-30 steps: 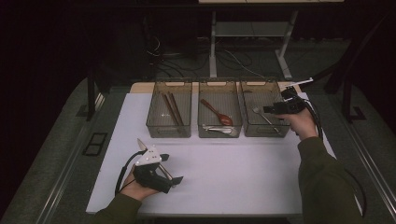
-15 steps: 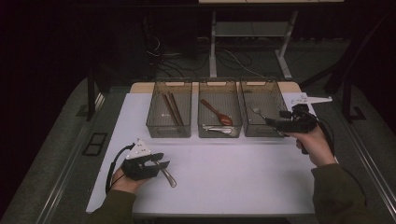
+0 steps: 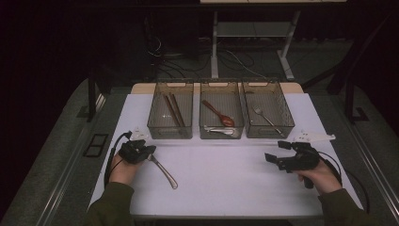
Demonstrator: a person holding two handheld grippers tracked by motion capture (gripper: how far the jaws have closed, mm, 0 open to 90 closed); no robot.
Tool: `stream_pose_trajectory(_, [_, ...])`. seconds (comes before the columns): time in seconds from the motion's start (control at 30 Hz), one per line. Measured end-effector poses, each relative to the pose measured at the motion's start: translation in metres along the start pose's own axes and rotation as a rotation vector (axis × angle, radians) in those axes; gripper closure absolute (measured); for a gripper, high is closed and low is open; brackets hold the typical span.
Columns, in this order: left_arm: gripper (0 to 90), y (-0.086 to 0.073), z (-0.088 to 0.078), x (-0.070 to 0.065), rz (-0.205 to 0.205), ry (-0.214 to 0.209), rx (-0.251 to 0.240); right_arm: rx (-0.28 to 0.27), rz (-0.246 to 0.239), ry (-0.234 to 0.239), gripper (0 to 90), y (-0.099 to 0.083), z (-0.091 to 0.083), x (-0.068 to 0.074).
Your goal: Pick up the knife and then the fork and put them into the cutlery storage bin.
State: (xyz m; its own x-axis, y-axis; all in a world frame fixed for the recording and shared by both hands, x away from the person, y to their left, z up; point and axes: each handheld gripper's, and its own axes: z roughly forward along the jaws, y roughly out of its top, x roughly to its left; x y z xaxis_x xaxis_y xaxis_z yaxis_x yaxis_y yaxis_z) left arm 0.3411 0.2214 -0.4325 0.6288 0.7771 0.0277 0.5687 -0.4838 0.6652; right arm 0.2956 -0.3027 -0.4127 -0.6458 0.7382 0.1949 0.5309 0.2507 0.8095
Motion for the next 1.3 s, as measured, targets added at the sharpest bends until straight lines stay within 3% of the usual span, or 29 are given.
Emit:
stream_pose_trajectory(0.17, [89.4, 0.000, 0.007, 0.005, 0.018, 0.028, 0.053, 0.034, -0.003, 0.014, 18.2, -0.018, 0.000, 0.005])
stream_pose_trajectory(0.33, [89.4, -0.001, 0.004, 0.002, 0.043, 0.060, 0.082, 0.043, -0.007, 0.017, 18.2, -0.019, 0.005, 0.005])
stream_pose_trajectory(0.47, [89.5, -0.004, -0.002, 0.000, 0.051, 0.063, 0.104, 0.043, -0.011, 0.016, 18.2, -0.020, 0.005, 0.006])
stream_pose_trajectory(0.7, [89.4, -0.014, -0.015, -0.009, 0.061, 0.000, 0.124, 0.050, -0.020, 0.010, 18.2, -0.021, 0.007, 0.004])
stream_pose_trajectory(1.0, [89.4, -0.025, -0.025, -0.021, 0.072, -0.048, 0.132, 0.054, -0.021, 0.008, 18.2, -0.021, 0.007, 0.005])
stream_pose_trajectory(1.13, [89.4, -0.026, -0.026, -0.020, 0.066, -0.055, 0.115, 0.057, -0.022, 0.010, 18.2, -0.021, 0.007, 0.005])
stream_pose_trajectory(1.2, [88.8, -0.025, -0.027, -0.019, 0.060, -0.058, 0.064, 0.058, -0.027, 0.010, 18.2, -0.021, 0.007, 0.005])
stream_pose_trajectory(1.3, [82.1, -0.020, -0.028, -0.021, 0.031, -0.120, -0.012, 0.051, -0.040, 0.015, 18.2, -0.021, 0.007, 0.006])
